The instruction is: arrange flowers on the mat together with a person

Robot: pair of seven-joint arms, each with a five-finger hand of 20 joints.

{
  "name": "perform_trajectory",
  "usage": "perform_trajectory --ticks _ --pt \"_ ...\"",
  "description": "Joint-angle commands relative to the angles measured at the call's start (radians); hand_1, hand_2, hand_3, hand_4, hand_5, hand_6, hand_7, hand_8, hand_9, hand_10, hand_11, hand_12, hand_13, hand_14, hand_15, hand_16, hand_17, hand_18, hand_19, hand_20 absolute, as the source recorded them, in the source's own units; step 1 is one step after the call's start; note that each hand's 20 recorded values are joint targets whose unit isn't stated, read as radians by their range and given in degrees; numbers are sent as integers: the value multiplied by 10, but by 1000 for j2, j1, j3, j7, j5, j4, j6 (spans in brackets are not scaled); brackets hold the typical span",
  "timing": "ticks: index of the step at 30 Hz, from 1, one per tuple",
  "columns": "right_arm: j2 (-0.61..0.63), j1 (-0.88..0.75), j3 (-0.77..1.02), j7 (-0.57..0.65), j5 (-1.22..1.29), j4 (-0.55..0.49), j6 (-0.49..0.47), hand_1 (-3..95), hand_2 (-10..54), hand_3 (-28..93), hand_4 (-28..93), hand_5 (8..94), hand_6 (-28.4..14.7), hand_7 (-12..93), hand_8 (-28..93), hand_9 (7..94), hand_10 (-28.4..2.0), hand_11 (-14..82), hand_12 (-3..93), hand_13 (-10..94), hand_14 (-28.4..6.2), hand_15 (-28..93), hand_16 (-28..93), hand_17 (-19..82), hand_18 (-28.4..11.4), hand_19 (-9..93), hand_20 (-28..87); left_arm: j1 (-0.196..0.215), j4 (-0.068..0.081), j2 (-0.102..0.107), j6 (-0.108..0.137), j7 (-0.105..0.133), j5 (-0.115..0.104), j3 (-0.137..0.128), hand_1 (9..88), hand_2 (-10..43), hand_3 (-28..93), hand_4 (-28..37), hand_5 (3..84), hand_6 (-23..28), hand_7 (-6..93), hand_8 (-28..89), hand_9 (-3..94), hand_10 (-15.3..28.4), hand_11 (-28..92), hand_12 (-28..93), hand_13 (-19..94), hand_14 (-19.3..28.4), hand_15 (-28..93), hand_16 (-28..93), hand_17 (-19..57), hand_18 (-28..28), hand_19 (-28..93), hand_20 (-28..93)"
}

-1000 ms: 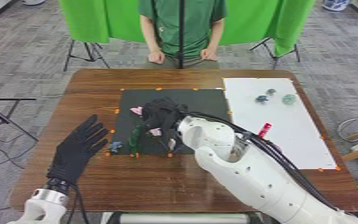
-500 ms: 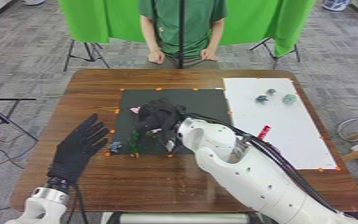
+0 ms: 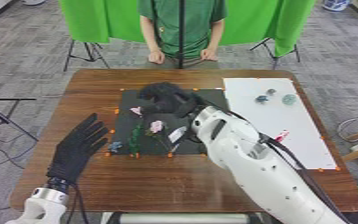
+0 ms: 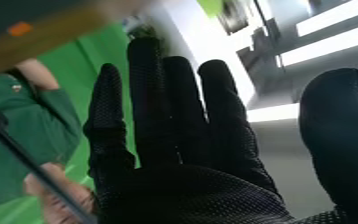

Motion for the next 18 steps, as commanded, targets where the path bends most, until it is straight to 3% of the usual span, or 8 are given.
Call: perform_trajectory --ticks 1,6,8,10,13,18 --pt "228 -241 388 59 563 -189 -64 193 33 846 -250 434 -44 219 -133 468 -142 164 185 393 -124 482 168 140 -215 603 388 47 -21 -30 15 32 7 -13 262 -48 681 -262 299 33 142 -88 245 115 152 150 208 124 198 39 -99 203 389 84" --pt "280 -476 650 128 886 -281 -35 185 32 838 -248 440 -43 221 -129 458 -143 156 187 372 -127 418 162 123 -219 556 353 56 -25 -49 27 56 8 -22 263 -48 680 -264 299 33 141 -88 245 114 154 150 208 122 194 42 -99 203 389 84" --pt "274 -568 747 119 926 -309 -32 180 24 835 -246 441 -44 216 -129 457 -144 149 188 365 -128 386 168 117 -219 535 336 63 -28 -51 30 65 6 -27 263 -50 679 -266 299 33 141 -88 244 115 154 150 207 122 194 42 -99 204 389 84" --pt "260 -657 826 112 910 -342 -5 176 18 828 -246 437 -52 199 -123 454 -144 145 192 358 -130 355 177 106 -220 509 317 70 -28 -51 49 89 1 -22 259 -54 679 -270 300 33 141 -88 244 115 153 149 206 121 192 42 -99 204 389 84" --pt "224 -786 927 102 920 -385 28 164 6 825 -244 430 -71 186 -106 457 -150 150 200 354 -128 334 192 97 -220 496 307 70 -27 -61 55 92 4 -24 253 -57 682 -277 307 34 141 -87 247 115 153 149 207 121 192 44 -99 204 389 85" --pt "158 -910 1002 108 915 -432 51 164 -2 828 -244 438 -66 191 -106 458 -151 151 201 356 -130 319 206 96 -220 461 285 62 -24 -67 53 94 5 -27 251 -60 689 -281 310 35 140 -87 249 115 155 150 207 121 193 45 -98 204 389 85"
